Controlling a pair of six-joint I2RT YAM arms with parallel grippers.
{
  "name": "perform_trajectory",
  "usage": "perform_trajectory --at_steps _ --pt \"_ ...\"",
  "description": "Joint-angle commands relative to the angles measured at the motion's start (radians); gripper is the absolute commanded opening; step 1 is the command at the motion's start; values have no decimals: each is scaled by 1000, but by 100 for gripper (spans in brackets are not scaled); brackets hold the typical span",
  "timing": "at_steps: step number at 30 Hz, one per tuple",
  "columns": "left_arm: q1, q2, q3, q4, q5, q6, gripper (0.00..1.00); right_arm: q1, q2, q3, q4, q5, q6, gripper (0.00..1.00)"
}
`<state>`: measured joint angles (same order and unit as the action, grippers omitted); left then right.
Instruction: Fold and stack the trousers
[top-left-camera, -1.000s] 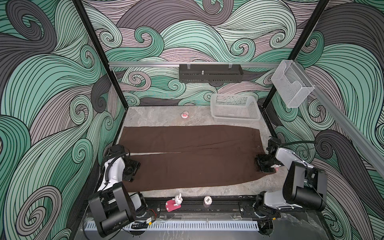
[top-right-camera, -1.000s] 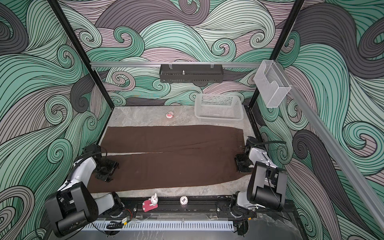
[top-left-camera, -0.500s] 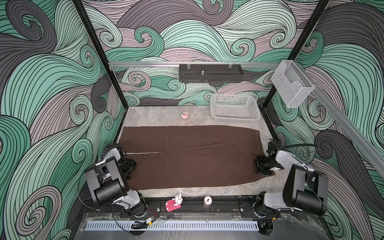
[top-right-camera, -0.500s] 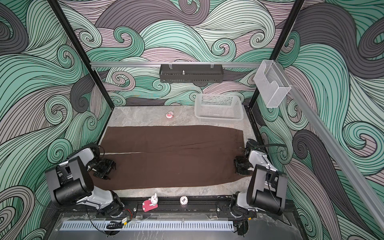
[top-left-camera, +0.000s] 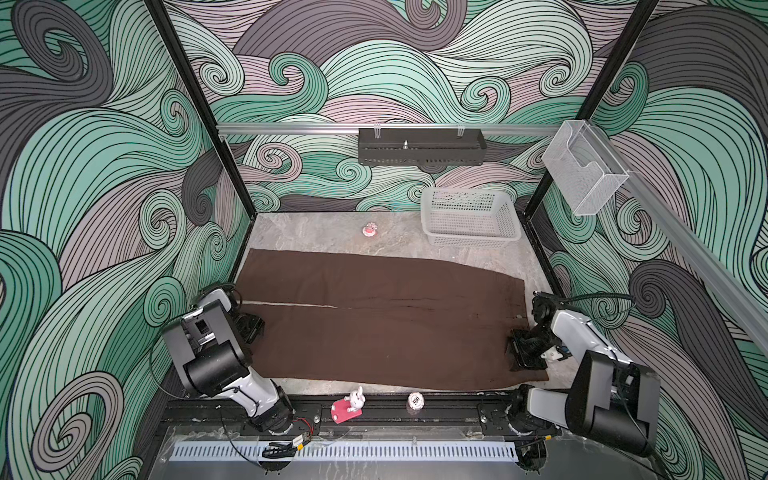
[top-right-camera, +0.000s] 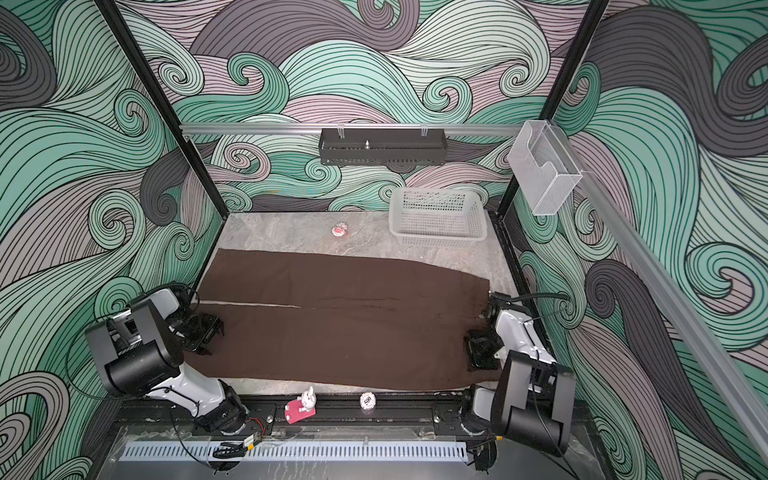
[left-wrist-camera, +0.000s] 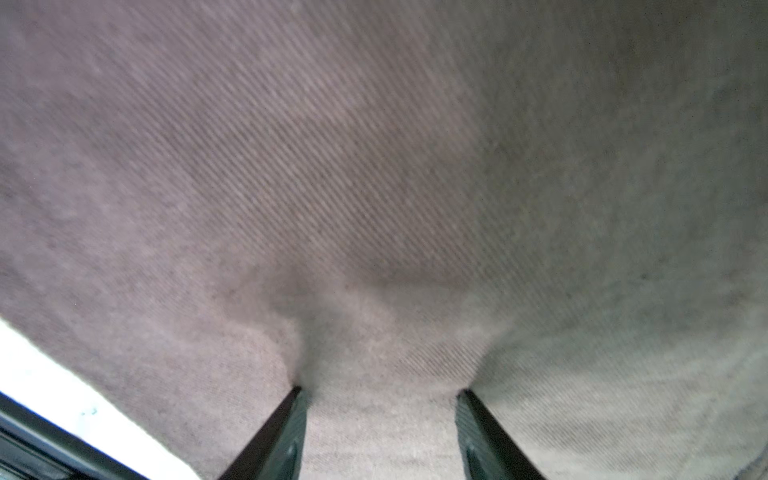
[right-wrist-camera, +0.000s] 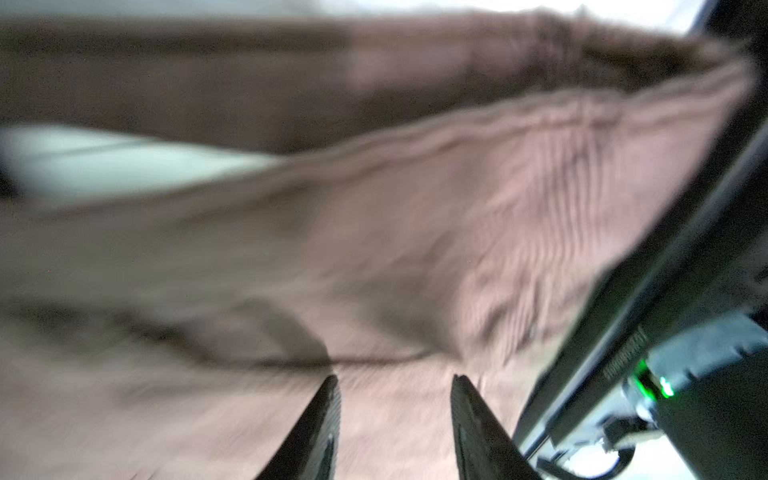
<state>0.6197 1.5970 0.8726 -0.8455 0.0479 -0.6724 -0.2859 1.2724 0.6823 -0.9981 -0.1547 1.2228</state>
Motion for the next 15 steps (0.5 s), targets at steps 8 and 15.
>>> perform_trajectory --at_steps 8,15 --pt "-44 -57 143 -106 60 -53 67 65 68 228 51 39 121 51" --pt "-55 -33 121 -78 50 -84 67 117 189 145 197 -25 146 41"
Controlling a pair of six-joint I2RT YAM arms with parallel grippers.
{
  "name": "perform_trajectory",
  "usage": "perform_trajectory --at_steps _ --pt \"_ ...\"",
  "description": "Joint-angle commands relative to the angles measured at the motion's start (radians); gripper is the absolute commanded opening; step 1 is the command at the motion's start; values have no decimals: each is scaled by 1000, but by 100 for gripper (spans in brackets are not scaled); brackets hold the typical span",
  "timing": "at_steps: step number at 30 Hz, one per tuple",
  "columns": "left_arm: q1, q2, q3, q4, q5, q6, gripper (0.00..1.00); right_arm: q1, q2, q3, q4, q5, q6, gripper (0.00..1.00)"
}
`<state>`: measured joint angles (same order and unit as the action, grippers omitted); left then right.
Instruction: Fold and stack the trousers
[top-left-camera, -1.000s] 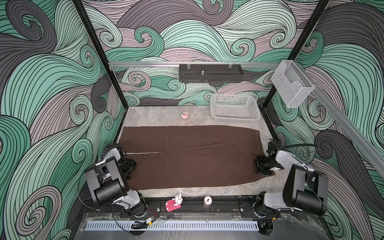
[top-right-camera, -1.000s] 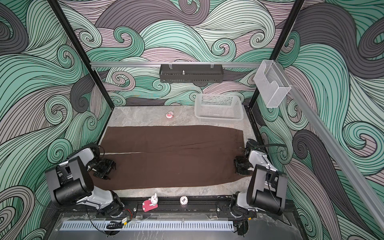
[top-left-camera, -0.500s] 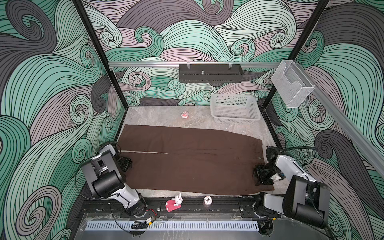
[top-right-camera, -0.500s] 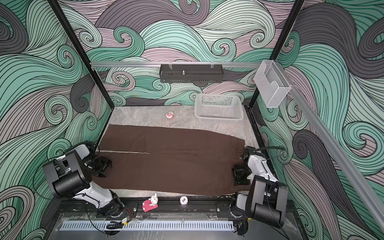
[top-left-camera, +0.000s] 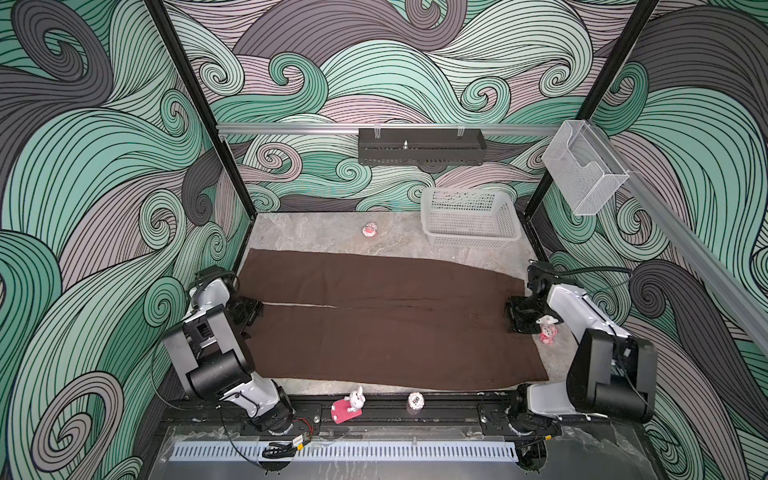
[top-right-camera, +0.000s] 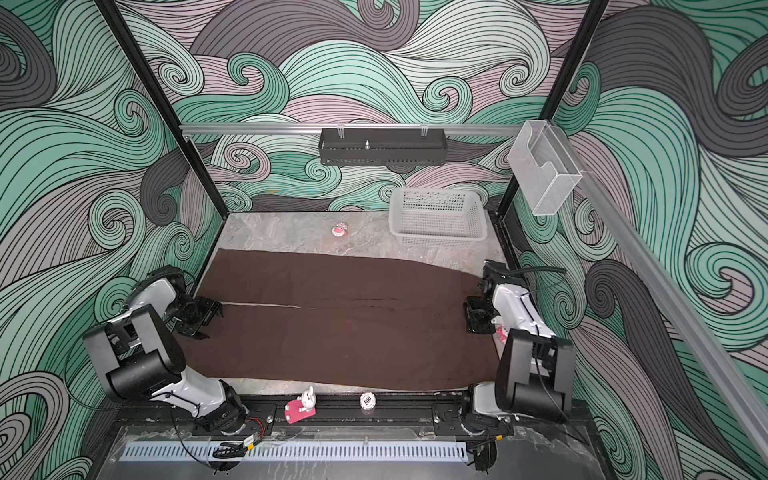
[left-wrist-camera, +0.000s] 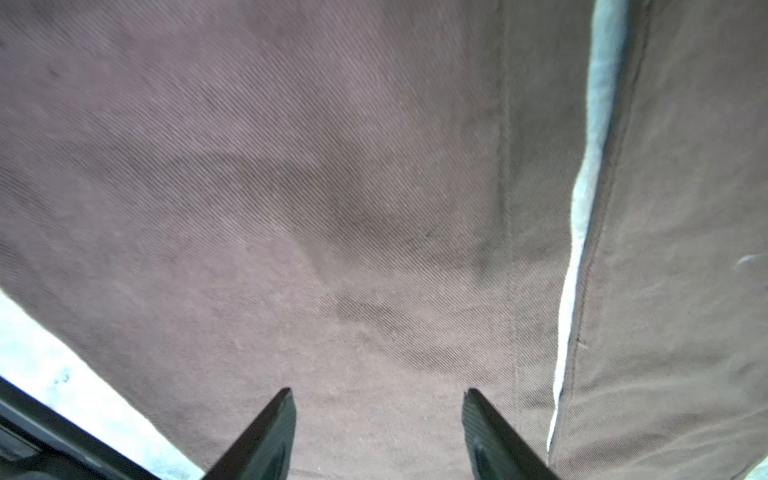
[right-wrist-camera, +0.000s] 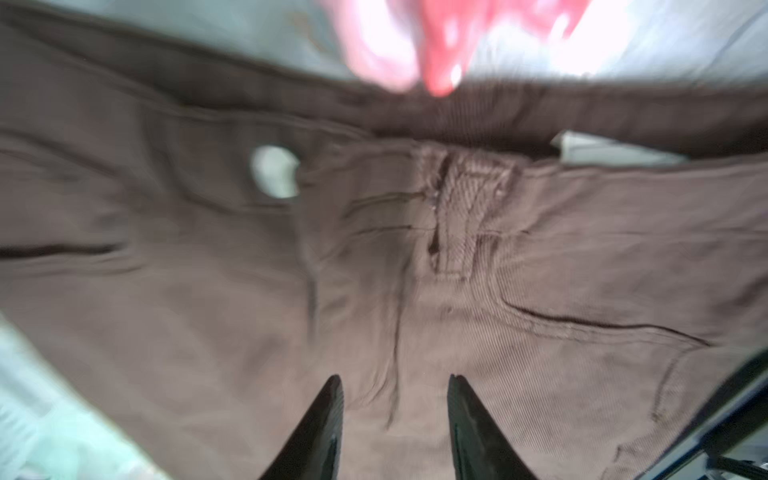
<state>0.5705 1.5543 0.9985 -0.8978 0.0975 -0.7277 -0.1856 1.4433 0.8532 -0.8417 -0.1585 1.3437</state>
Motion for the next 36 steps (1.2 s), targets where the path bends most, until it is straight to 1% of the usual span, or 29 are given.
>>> perform_trajectory --at_steps 1,4,9,13,15,18,21,23,24,27,29,33,36 --pt "-5 20 -9 -23 0 -30 67 20 25 -43 40 -18 22 40" --pt "-3 37 -14 -20 2 -35 67 19 14 -107 46 1 14 39" --pt "-3 24 -6 -29 -16 -39 68 19 -46 -215 43 14 17 39" --pt "-3 29 14 -48 -23 -35 68 15 -91 -234 41 16 16 39" --pt "-5 16 32 -51 -7 -26 68 13 -107 -187 32 14 3 40" --pt "-27 -36 87 -68 17 -18 68 14 -121 -45 -26 27 -11 42" --pt "-73 -114 146 -82 34 -23 68 15 -112 85 -47 40 16 44" --pt "-110 -169 189 -93 33 -25 68 15 -87 144 -44 36 53 44" --pt "-128 -173 218 -118 26 -32 68 14 -66 168 -37 28 67 44" --pt "-178 -142 315 -189 1 -33 68 13 18 238 -41 -15 115 45" --pt "-188 -117 349 -196 1 -32 68 14 75 280 -41 -43 144 45" --pt "-189 -53 383 -124 14 -15 68 11 173 366 -41 -26 202 45" --pt "-192 15 428 -104 29 -13 67 0 226 428 -64 1 248 44"
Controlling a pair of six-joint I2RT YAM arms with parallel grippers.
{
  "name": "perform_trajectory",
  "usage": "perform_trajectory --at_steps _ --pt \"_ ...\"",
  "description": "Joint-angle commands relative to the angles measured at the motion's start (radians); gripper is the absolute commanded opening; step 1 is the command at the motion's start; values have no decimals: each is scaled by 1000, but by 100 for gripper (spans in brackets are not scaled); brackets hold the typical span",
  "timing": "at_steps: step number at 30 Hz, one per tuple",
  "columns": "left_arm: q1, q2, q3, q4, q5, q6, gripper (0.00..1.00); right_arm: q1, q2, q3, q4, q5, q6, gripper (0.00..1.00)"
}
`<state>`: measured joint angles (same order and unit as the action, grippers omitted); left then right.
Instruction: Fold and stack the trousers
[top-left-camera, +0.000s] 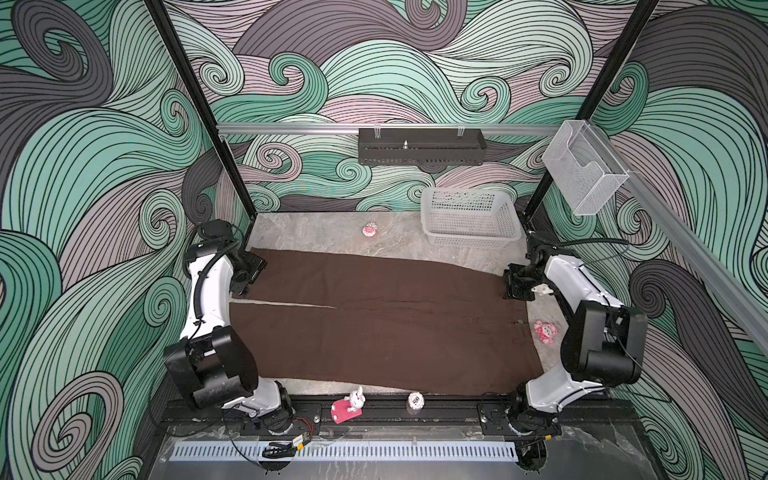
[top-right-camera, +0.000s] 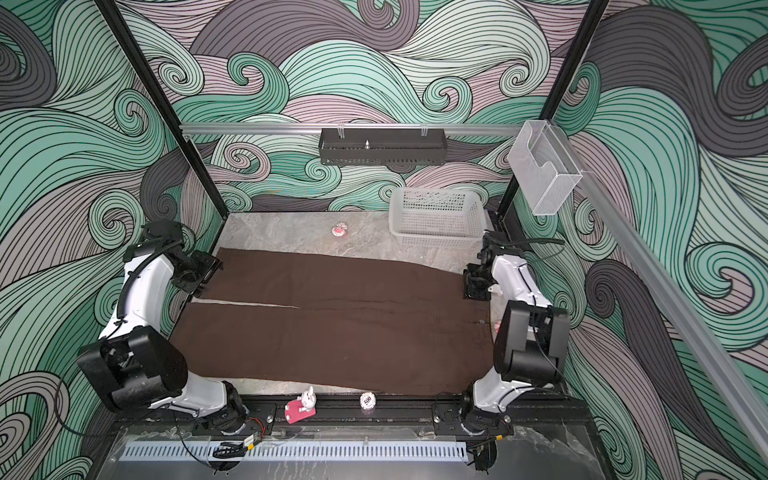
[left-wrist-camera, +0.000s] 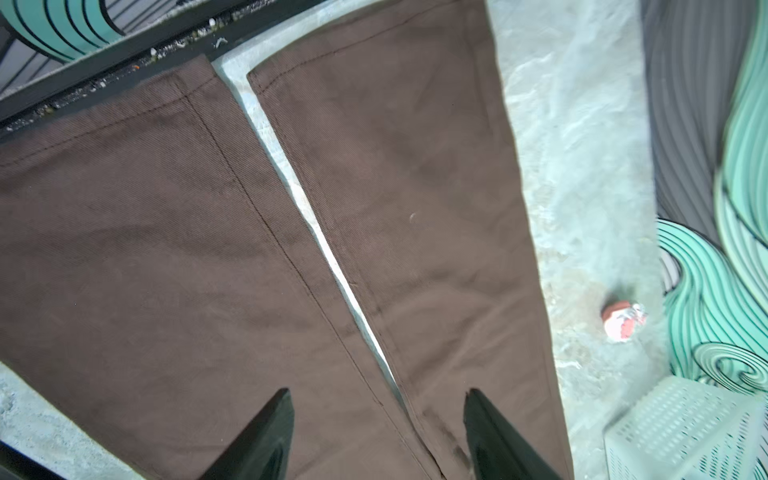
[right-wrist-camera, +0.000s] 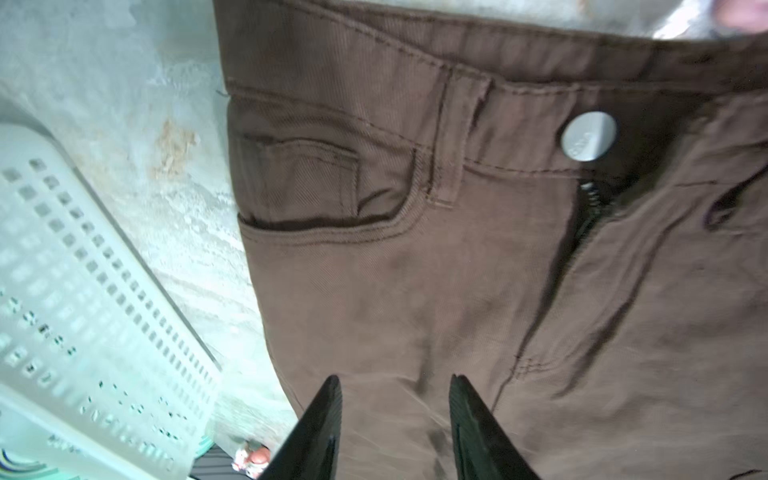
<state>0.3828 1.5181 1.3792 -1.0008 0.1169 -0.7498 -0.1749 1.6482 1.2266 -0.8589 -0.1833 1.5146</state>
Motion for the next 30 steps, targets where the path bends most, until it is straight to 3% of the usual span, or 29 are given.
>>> perform_trajectory --at_steps 1,3,9,21,30 --pt "-8 65 47 31 18 9 67 -20 42 79 -52 37 86 43" --pt "-13 100 48 91 40 2 67 -39 87 132 -69 45 89 43" --pt "-43 248 170 42 68 10 67 -84 212 276 -129 60 104 42" --pt "-76 286 212 62 28 -40 66 -128 452 454 -188 27 146 42" --pt "-122 337 280 37 -4 -74 66 -150 588 620 -283 74 121 39"
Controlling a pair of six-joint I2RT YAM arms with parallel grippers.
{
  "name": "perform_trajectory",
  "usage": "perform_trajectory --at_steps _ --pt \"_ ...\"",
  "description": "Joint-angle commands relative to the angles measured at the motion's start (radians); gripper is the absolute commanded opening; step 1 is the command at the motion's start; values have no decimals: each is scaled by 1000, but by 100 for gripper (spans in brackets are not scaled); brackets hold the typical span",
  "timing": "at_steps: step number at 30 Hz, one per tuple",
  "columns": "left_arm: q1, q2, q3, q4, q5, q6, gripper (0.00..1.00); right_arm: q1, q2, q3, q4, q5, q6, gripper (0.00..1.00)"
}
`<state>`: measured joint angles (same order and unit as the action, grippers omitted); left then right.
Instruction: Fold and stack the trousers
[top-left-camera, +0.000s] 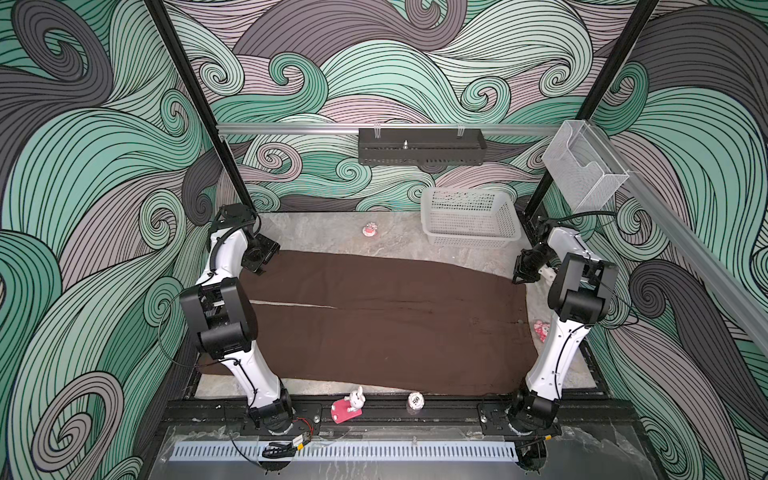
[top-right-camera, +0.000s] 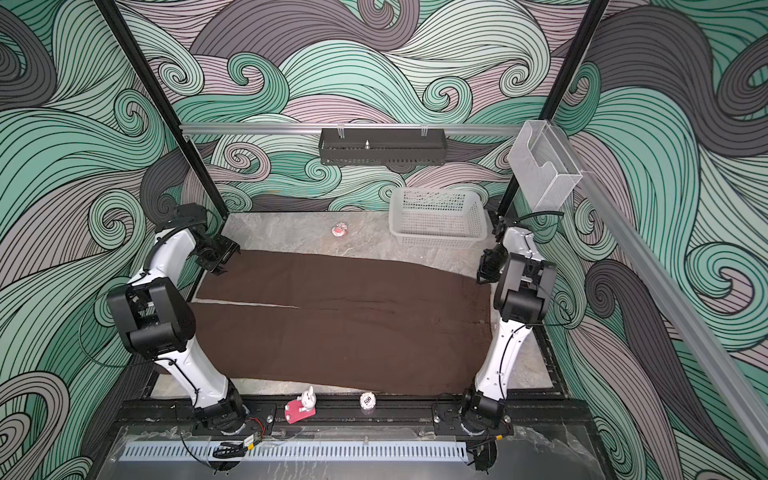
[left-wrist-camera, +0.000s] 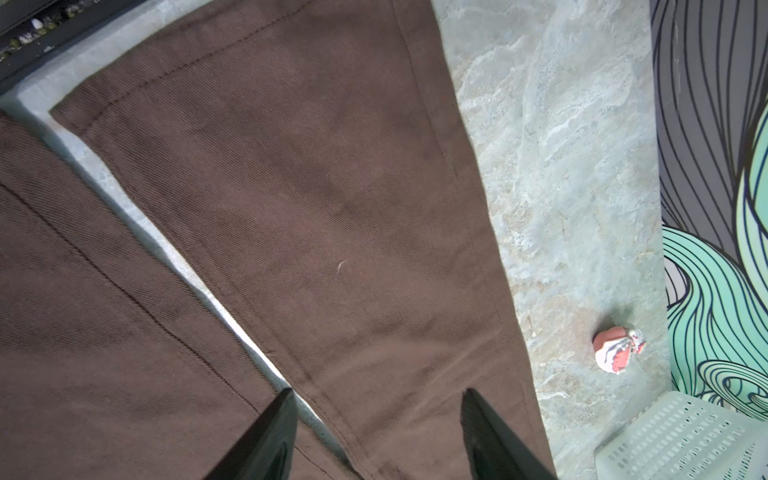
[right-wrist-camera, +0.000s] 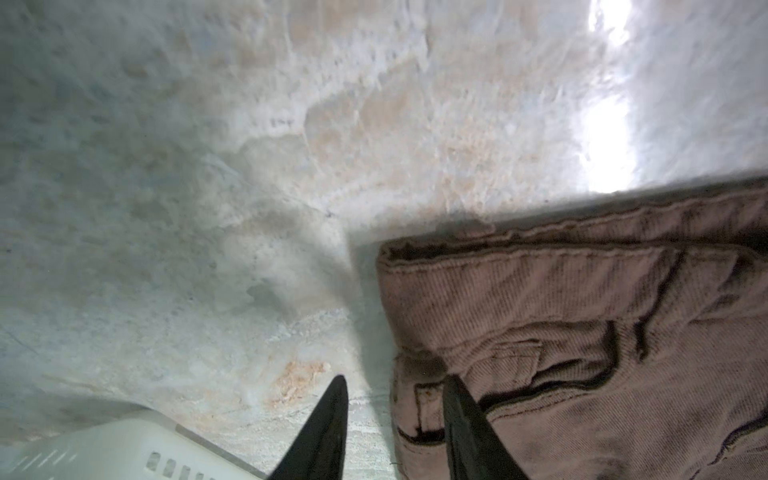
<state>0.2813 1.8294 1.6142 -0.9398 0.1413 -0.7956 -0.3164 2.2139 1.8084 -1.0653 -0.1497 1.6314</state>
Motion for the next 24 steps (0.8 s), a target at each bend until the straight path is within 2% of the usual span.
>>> perform_trajectory --at_steps 1,5,17,24 --pt "-24 32 59 -31 -32 -28 66 -11 32 49 -81 40 1 39" --pt "-36 54 108 -64 -46 -24 66 -11 71 91 -116 24 -7 39" --pt "-38 73 129 -61 -44 -23 66 -10 76 42 -122 8 4 46" --pt "-39 96 171 -70 -41 -22 66 -11 121 46 -131 24 -3 37"
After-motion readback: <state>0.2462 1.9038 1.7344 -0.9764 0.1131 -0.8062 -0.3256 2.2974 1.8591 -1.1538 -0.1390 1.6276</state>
